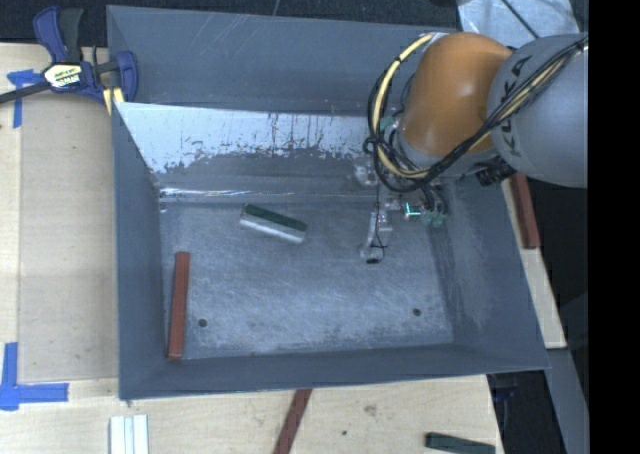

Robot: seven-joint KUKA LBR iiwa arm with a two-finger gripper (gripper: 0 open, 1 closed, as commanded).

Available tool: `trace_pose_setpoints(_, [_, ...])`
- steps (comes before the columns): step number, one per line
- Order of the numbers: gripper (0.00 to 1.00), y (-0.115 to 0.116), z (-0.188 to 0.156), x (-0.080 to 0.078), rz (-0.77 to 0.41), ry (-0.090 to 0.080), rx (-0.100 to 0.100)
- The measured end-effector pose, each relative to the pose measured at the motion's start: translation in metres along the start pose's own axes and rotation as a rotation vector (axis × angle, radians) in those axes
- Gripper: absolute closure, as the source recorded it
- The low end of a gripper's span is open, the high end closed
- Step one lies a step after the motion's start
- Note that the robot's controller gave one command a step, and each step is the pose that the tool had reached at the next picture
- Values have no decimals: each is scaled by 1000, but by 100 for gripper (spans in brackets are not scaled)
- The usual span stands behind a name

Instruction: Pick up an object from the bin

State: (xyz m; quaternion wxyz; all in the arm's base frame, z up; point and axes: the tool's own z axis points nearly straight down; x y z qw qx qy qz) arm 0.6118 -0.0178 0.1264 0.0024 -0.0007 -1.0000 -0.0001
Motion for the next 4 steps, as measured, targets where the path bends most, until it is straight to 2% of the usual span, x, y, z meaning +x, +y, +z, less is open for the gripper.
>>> trace_pose_setpoints(1, [0, 0, -5, -2, 0, -8, 0])
trace_pose_setpoints(2, [100, 87, 52, -6, 99, -6, -1])
trace_pose_setpoints(3, [100, 87, 52, -6, 99, -6, 0])
trace_pose_setpoints(4, [100, 102, -92, 8, 93, -8, -1])
